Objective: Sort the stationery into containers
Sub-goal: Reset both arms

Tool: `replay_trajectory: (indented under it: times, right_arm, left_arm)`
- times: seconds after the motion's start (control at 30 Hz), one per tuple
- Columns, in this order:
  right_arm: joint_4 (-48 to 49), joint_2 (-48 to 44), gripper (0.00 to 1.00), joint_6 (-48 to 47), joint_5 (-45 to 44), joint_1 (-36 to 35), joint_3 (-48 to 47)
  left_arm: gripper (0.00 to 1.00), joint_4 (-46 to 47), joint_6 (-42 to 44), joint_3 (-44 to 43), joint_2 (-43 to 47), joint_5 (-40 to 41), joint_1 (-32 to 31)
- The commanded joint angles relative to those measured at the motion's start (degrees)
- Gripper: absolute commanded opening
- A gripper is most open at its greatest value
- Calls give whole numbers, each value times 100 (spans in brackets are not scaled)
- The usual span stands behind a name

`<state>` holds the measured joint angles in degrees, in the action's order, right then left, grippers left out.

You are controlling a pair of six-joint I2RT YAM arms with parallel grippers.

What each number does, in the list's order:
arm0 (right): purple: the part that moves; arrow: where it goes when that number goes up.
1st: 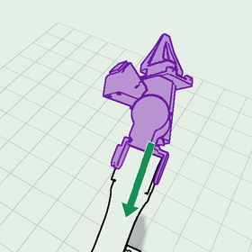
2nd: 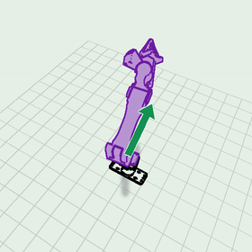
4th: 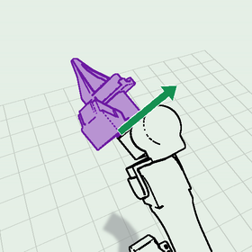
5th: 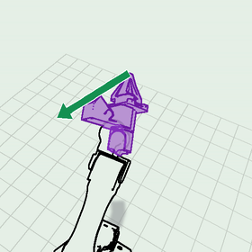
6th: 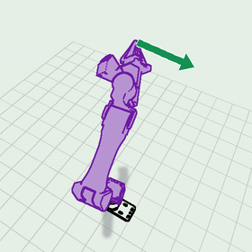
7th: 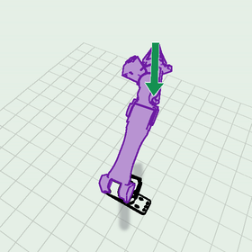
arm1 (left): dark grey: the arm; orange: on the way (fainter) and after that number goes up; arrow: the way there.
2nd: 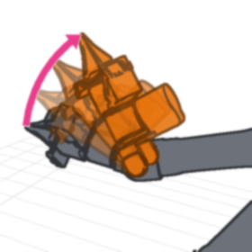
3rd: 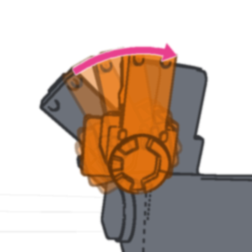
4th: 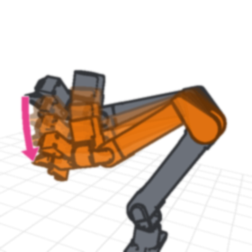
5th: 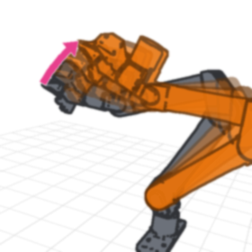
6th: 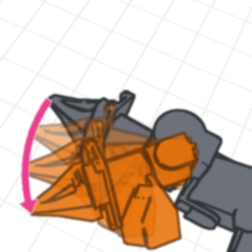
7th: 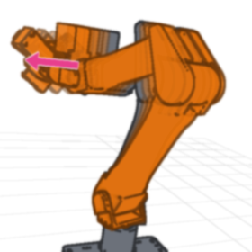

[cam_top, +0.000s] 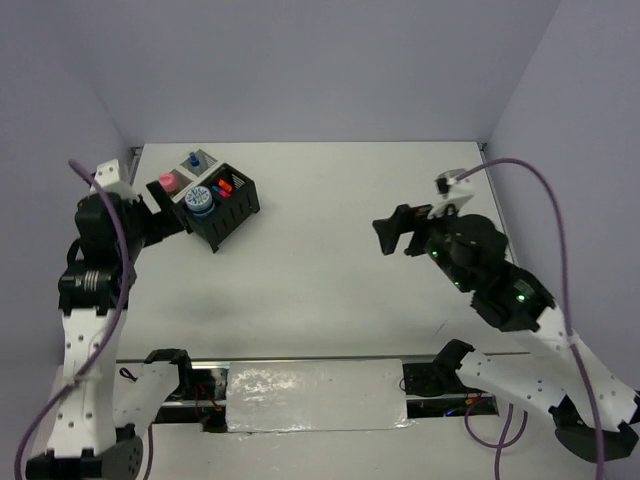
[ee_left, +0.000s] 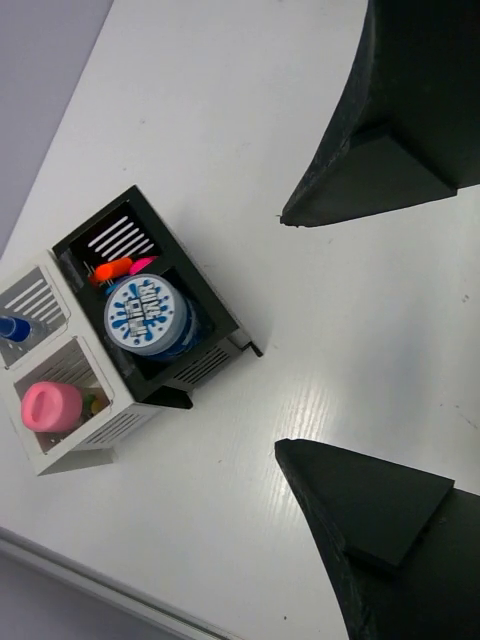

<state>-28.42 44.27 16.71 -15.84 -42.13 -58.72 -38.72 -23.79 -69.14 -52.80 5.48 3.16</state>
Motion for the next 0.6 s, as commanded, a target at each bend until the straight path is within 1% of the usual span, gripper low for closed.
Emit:
replay_trajectory:
  times: [0.0,0.13,0.2,0.3,0.33,0.4,0.47,0.57]
  right_arm:
    - [-1338,-435,100,-1,-1096,-67,-998]
    - [-1859,-849,100,-133,-1045,-67,-1536]
    - [-2226,-1008,100,-177,-983,-67,-1835]
    - [-2736,-1262,100,-212,-1122,-67,-2090]
    - [-2869,-1454,100,-212,-1184,-67,-2161]
    - [-3193,-1666,100,-221,-1290,-67,-2214]
    - [-3379,-2000,100,-203,-1334,-67,-2223]
    - [-3468,-2300,100,-133,-1317,-67,-2091]
  left_arm:
    - [99,278,296,533,890,155,-131]
    - [99,-520,384,385,1552,340,-184]
    - [99,-733,358,375,1963,480,-228]
    - [99,-848,349,647,2632,551,-280]
    - [99,-813,340,891,2982,525,-272]
    - [99,-830,340,1095,3292,394,-272]
    - [99,-970,331,1078,3634,209,-281]
    - [99,-1084,296,1079,3873,226,-281]
